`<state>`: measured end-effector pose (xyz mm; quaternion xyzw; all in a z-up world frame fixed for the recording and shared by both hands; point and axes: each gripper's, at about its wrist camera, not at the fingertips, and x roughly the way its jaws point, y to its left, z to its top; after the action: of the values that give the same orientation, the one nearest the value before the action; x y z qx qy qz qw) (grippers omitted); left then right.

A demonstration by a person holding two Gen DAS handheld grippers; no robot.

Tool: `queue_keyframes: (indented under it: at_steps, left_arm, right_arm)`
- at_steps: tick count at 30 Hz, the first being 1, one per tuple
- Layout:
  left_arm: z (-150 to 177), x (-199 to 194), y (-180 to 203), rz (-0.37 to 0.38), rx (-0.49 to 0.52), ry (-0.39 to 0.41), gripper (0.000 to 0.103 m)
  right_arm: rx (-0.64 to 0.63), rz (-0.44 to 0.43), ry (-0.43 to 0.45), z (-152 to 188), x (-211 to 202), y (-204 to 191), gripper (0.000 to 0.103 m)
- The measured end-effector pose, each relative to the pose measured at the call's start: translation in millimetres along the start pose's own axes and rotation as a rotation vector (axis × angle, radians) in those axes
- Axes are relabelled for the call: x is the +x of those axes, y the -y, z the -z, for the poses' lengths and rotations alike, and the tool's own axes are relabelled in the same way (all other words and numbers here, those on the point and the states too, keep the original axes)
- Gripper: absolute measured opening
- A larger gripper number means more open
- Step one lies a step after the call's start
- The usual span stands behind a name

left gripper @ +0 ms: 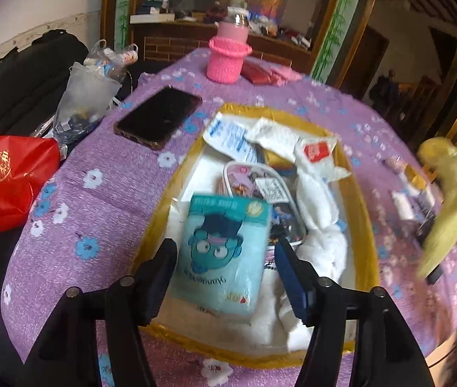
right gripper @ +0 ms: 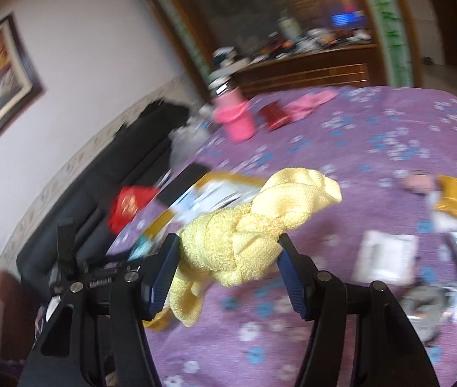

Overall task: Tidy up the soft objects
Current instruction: 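Carry the teal pouch into the box with the left tool while the right tool carries the yellow towel, then open both tools over the box to release the pouch and towel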

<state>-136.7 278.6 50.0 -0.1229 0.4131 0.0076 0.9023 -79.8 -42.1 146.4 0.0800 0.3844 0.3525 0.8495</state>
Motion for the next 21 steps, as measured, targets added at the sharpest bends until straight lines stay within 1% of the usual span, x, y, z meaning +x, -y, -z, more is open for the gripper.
queue_keyframes:
  at_steps: [1,2,7,10,12,15,17,19,21]
  left_arm:
    - [0,-7,-2,0.002,-0.007,0.023,0.074]
    - [0,-14,-4,0.002,-0.012,0.045,0.075]
    - [1,-44,-20,0.013,-0.068,0.145,0.076]
    - [4,-55,-33,0.023,-0.116,0.183,0.076]
    - [7,-60,-41,0.028,-0.141,0.198,0.076]
    - [11,-65,-48,0.028,-0.16,0.209,0.076]
    - [12,-66,-51,0.026,-0.167,0.21,0.077]
    - [13,-67,-52,0.029,-0.17,0.206,0.077]
    - [14,-67,-51,0.03,-0.169,0.2,0.078]
  right_arm:
    - [-0.02,-0.013,-0.021,1,9,-10,0.06]
    - [-0.044,-0.031,-0.051,3,23,-24,0.06]
    - [-0.14,-0.084,-0.151,13,74,-77,0.06]
    - [-0.18,-0.116,-0.21,22,102,-101,0.06]
    - [-0.213,-0.121,-0.249,28,121,-117,0.06]
    - [-0.252,-0.1,-0.3,38,147,-128,0.06]
    - [-0.275,-0.053,-0.32,42,162,-130,0.06]
    - [-0.314,0.0,-0.32,46,171,-133,0.06]
    - [-0.33,0.019,-0.31,47,172,-134,0.064]
